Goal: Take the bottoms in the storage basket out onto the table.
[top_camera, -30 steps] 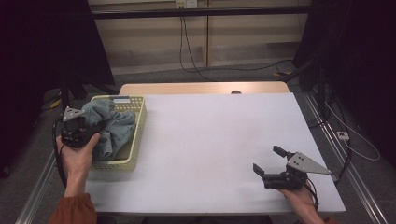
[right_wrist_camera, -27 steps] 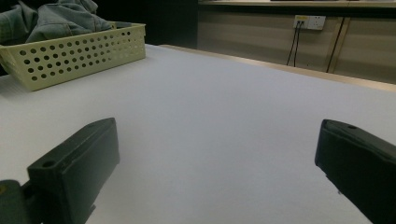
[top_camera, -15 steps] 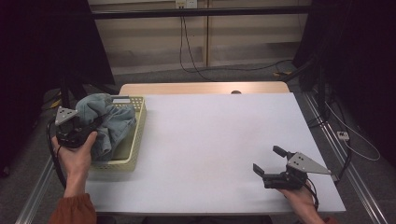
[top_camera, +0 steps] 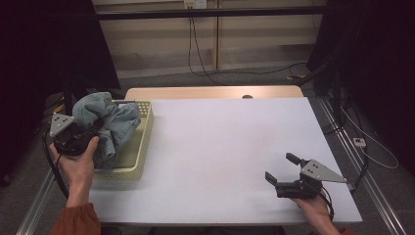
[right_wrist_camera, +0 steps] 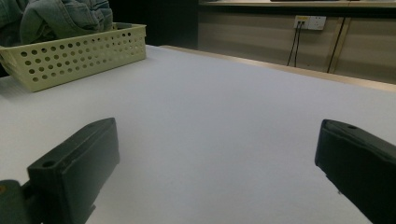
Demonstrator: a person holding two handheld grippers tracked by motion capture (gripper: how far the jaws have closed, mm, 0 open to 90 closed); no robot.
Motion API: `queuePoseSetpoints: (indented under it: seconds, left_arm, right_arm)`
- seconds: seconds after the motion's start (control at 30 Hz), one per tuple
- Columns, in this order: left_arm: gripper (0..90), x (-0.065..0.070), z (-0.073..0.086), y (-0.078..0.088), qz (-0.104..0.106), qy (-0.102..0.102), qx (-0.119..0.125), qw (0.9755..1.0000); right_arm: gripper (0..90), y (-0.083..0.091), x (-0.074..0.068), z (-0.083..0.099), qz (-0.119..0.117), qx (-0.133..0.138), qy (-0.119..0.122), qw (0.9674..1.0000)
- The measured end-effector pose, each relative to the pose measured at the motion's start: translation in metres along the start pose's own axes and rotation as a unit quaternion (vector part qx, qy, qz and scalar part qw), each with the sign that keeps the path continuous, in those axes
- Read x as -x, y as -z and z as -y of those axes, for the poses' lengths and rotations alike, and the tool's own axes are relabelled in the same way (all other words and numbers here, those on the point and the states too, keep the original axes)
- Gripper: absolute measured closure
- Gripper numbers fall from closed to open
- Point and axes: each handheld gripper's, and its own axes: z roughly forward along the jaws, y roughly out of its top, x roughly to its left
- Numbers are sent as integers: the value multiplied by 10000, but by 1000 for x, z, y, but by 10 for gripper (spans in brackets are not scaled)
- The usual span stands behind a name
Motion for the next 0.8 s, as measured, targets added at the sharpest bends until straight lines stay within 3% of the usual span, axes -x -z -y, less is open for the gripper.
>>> queuePoseSetpoints:
  seconds: [0.8]
  left_arm:
    - [743, 9, -6, 13, -30, 57, 665, 9978]
  right_arm:
    - [0, 0, 0, 0, -18, 9, 10, 10000]
